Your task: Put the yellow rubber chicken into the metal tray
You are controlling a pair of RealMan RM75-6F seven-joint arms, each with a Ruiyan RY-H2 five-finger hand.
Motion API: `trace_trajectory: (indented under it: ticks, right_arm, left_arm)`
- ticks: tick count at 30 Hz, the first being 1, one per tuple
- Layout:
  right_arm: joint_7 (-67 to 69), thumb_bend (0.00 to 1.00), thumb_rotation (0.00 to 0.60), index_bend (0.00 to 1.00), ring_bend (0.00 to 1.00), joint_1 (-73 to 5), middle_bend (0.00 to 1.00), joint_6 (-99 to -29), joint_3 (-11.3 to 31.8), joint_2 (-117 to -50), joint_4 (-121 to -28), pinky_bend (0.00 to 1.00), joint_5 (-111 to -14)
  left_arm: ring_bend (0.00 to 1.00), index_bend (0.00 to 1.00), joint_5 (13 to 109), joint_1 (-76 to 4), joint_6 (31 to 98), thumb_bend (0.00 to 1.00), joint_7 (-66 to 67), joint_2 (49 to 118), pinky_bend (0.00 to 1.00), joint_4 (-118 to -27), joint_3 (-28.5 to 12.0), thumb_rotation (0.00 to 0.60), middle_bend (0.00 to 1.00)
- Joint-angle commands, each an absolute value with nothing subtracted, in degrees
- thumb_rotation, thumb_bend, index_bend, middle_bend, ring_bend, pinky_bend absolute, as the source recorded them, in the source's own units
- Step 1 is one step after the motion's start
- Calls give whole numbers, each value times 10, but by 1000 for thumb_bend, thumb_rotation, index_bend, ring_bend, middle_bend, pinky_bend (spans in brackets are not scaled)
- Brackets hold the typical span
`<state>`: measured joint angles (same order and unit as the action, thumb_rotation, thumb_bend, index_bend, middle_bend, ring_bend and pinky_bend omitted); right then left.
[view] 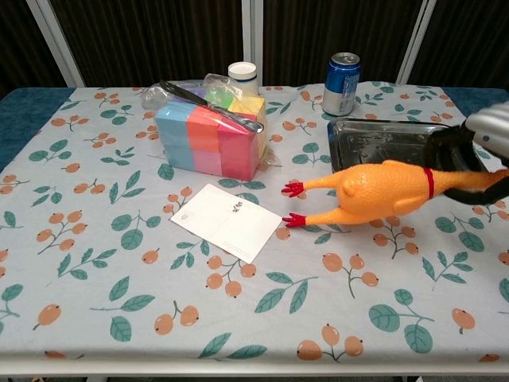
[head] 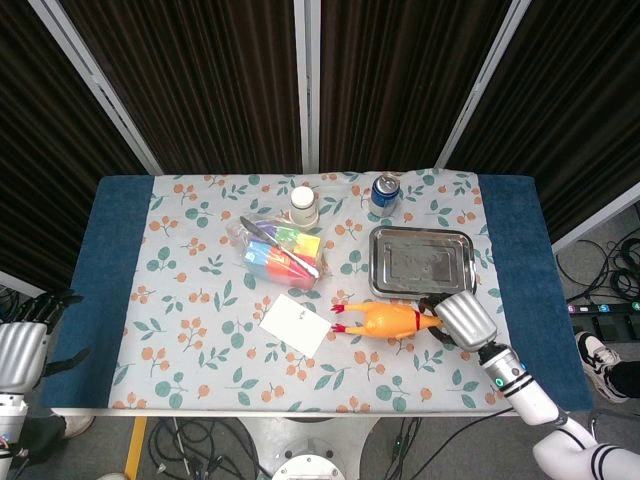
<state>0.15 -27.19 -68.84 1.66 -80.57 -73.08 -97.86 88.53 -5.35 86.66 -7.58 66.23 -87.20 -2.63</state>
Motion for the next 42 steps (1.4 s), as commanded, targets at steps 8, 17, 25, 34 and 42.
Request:
trace_trajectory:
  ticks: [8,17,25,34,42]
  right_arm:
    - [-68,462,600,811,656,-384,684,-671,76,-671,-892,918,-1059]
    - [-118,462,600,830,658,-490,693,-578,133,-631,-958,918,-1067]
    - [-158,462,600,842,658,-557,696,-516,155,-643,-966,918,-1057]
    - [-197,460,600,848,658,-607,698,-479,175,-676,-954,919,-1023]
    - [-217,460,600,853,658,-630,700,-471,179,-694,-949,922,-997]
  left_arm:
    - [209,290,938,-183,775,37,-387,584,289,-960,-78,600,299]
    - [209,241,995,-331,607,38,-751,544,291,-975,-58,600,245]
    - [209,234,1039,-418,530,38,-861,545,292,-967,-16,600,241]
    - [209,226,1036,-472,489,40,-885,544,291,-989,15,600,241]
    - [209,215,959,-501,425,39,-859,545,291,-1010,16,600,236]
